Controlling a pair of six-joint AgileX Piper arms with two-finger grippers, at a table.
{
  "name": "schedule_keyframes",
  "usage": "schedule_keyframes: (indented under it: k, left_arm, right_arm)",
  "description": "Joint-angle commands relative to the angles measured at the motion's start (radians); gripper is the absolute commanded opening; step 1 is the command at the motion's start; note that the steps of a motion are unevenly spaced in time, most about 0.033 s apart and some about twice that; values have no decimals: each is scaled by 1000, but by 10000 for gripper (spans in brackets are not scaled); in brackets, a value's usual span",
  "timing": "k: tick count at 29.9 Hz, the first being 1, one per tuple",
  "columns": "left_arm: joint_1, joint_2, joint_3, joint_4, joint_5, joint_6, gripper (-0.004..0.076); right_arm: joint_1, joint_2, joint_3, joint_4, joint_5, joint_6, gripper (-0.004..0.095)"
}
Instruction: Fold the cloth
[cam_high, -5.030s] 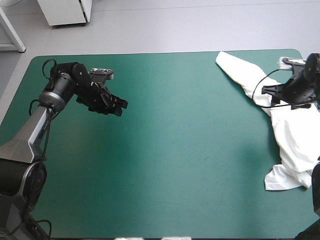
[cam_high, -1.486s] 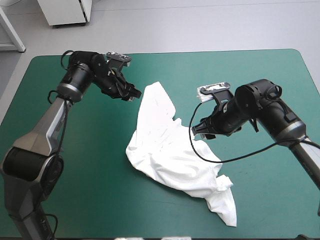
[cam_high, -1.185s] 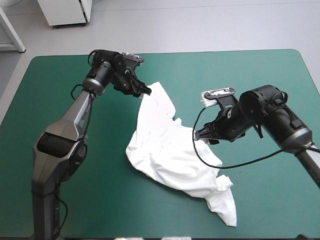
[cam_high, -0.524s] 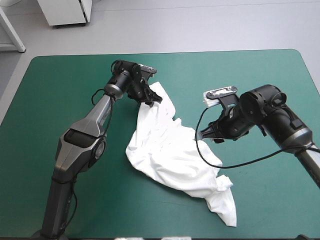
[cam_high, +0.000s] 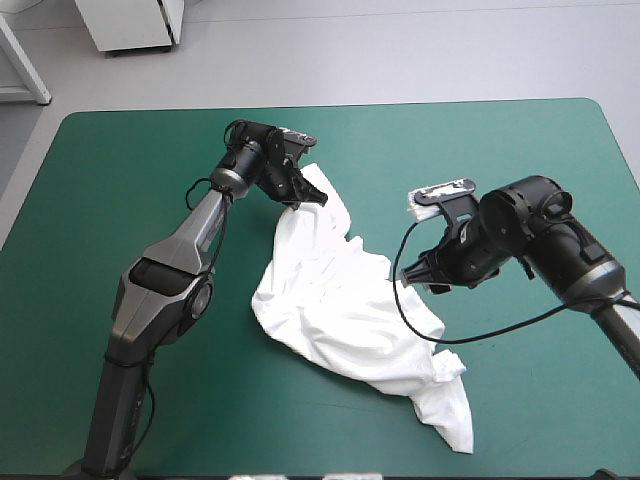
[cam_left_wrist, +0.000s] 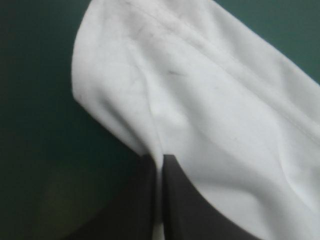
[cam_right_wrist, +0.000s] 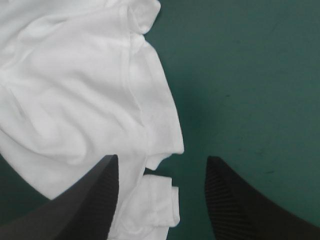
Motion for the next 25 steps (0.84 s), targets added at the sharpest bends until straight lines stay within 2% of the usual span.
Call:
schedule_keyframes:
  k: [1,4,12,20,25]
  left_arm:
    - [2,-59,-23,10,52,-3,-9]
    - [2,-59,-23,10,52,-3,-9]
    - [2,-59,-23,10,50,-3,-9]
    - [2,-59,-23,5,42,-3,-9]
    - [2,-59,-23,4,38,-3,-9]
  right_arm:
    - [-5,-68,62,36,12,-6,488]
    - [-5,-102,155,72,12,7,499]
    - [-5,-147,339,61,5,31,519]
    - [-5,-137,427,85,-167,52,519]
    - [-5,-103,493,98,-199,54,519]
